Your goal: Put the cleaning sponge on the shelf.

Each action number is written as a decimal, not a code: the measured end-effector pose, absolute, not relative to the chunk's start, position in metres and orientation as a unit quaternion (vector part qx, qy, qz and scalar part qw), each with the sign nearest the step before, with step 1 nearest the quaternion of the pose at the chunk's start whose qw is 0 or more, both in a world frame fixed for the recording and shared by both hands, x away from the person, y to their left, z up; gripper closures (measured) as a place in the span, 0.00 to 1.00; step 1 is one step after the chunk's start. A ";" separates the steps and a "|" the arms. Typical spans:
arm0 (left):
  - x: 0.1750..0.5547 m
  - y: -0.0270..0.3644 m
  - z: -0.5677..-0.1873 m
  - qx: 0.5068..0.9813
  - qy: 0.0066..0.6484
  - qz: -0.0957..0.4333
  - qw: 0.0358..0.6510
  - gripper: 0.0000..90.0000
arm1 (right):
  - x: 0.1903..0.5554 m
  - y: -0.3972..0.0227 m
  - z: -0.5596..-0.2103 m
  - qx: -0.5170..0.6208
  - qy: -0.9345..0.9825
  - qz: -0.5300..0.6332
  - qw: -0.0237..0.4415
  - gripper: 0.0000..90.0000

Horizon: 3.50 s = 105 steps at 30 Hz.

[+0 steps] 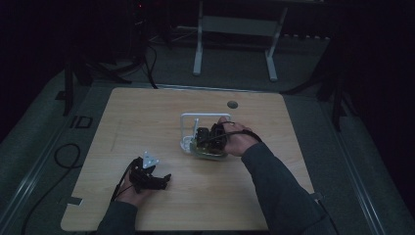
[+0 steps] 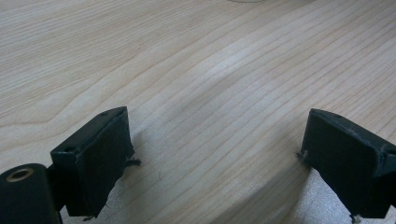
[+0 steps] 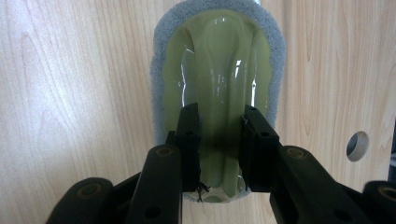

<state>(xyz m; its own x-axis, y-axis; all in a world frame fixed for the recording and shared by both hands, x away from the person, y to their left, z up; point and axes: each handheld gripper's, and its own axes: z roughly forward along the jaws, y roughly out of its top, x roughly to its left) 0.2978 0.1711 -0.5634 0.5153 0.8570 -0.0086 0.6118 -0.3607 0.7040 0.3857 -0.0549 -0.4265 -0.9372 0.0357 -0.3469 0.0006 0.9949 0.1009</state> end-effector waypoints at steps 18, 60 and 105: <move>0.298 0.171 -0.563 0.804 0.457 0.184 0.333 0.09 | 0.393 -0.045 -0.428 -0.019 0.981 0.042 0.189 0.80; 0.298 0.171 -0.563 0.804 0.457 0.184 0.334 0.09 | 0.405 -0.028 -0.445 -0.048 0.976 0.008 0.211 0.80; 0.298 0.171 -0.564 0.804 0.457 0.184 0.334 0.09 | 0.422 -0.022 -0.469 -0.016 0.973 0.004 0.228 0.80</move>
<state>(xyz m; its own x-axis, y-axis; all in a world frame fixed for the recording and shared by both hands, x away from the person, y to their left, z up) 0.2978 0.1711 -0.5635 0.5142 0.8576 -0.0087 0.6114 -0.3594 0.7050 0.4218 -0.0220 -0.4694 -0.8952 -0.0295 -0.4446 -0.0327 0.9995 -0.0005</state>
